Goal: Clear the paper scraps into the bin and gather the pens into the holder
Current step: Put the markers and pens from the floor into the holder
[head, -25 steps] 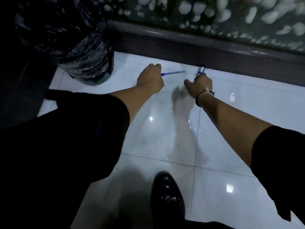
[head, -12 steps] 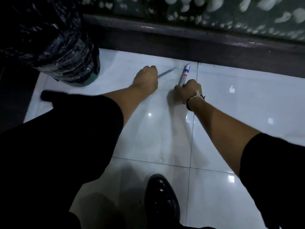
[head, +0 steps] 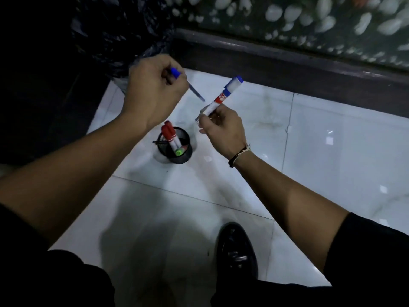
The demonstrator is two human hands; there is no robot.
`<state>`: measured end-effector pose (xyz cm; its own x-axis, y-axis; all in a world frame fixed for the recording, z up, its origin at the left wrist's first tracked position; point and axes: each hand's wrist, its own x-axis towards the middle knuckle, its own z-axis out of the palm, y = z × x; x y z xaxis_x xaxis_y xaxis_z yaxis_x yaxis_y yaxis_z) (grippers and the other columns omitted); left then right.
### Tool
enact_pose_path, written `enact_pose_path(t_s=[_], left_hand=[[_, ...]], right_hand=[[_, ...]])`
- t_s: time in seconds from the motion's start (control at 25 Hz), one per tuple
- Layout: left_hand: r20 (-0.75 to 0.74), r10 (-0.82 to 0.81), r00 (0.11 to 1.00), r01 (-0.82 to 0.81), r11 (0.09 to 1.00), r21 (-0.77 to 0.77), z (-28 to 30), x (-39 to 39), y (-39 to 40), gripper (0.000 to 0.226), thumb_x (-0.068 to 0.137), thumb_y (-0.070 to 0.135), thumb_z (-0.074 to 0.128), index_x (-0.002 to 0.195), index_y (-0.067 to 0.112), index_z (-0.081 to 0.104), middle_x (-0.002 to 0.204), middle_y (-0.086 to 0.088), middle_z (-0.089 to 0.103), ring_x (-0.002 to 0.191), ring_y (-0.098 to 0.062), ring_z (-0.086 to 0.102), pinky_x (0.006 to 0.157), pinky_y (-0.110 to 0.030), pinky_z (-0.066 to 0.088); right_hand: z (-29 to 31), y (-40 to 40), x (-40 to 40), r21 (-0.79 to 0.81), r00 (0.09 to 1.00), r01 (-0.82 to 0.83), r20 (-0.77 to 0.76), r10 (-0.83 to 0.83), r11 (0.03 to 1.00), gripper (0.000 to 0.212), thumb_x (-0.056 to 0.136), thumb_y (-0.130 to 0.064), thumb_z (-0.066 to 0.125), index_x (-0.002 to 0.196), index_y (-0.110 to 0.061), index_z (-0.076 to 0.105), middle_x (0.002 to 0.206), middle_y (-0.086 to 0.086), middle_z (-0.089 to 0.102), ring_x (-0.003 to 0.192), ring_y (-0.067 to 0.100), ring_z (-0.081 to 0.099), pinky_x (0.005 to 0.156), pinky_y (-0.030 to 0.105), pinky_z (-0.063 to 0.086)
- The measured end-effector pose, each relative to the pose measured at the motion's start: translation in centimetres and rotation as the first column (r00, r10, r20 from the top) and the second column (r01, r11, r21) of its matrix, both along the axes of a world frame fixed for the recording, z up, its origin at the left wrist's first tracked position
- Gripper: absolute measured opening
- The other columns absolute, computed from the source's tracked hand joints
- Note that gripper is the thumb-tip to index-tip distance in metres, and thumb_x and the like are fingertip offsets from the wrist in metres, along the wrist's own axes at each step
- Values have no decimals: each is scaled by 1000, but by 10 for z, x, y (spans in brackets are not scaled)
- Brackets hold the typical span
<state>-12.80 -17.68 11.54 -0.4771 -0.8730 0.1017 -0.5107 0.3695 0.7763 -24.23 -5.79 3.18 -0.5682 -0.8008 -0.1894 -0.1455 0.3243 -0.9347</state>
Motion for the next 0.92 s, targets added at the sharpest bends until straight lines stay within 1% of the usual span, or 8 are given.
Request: enact_pose_path(t_s=[0.16,0.28,0.36,0.44,0.56,0.72,0.84,0.92], left_hand=[[113,0,994,-3,1000,27,10,53,25,3,82,14,69,82,17,71,62,9,58,53,1,50,59,-14,44],[229,-39,973,31,999,39,-6,74,30,3,78,17,70,77,20,68,64,2,65,56,-8,58,61,-28,55],[300,-53,953,34,997,67,-20,77,30,3,80,19,71,80,20,69,69,-1,68,63,-16,62,68,-35,60],[349,-52,936,34,998,59,-34,78,31,11,82,21,74,92,18,71,86,-4,69,73,-20,63,76,-39,60],[286,-47,957,79,992,-102,-43,73,32,34,84,29,74,112,13,65,115,-8,58,95,-21,61,84,-37,55],[187,-236,954,282,918,-278,-45,37,60,29,89,25,65,114,9,61,116,-10,56,102,-23,59,82,-37,51],[199,-465,863,500,845,-191,-74,8,98,24,89,19,65,111,8,64,109,-11,58,96,-25,59,83,-39,51],[262,-617,742,646,763,-31,-101,-4,121,25,89,19,68,113,10,66,107,-11,60,96,-26,59,84,-41,52]], right_hand=[[21,-13,24,-37,963,-140,-239,127,990,12,85,-23,67,93,-15,67,81,-4,74,75,14,70,76,36,58],[20,-21,37,87,870,-256,-414,269,963,17,86,-28,64,90,-11,67,82,-1,72,75,20,66,72,34,52],[7,-23,37,227,811,-298,-451,371,927,21,88,-31,62,92,-11,67,88,3,72,80,24,65,69,31,48],[-2,-17,34,274,802,-305,-443,401,912,22,87,-31,64,99,-12,69,97,3,71,84,23,66,71,27,45],[0,-1,19,165,834,-259,-458,307,952,27,86,-25,67,110,-14,69,104,1,69,79,17,66,80,26,50],[-1,27,-20,88,884,-94,-451,124,992,26,83,-15,57,105,-14,70,98,-2,72,78,11,63,76,18,49],[-18,62,-57,211,915,41,-400,48,977,27,85,-12,55,107,-15,71,96,-4,71,82,9,60,65,0,38],[-29,86,-79,278,925,122,-380,-8,953,29,85,-11,55,108,-16,72,99,-4,72,86,9,59,66,4,38]])
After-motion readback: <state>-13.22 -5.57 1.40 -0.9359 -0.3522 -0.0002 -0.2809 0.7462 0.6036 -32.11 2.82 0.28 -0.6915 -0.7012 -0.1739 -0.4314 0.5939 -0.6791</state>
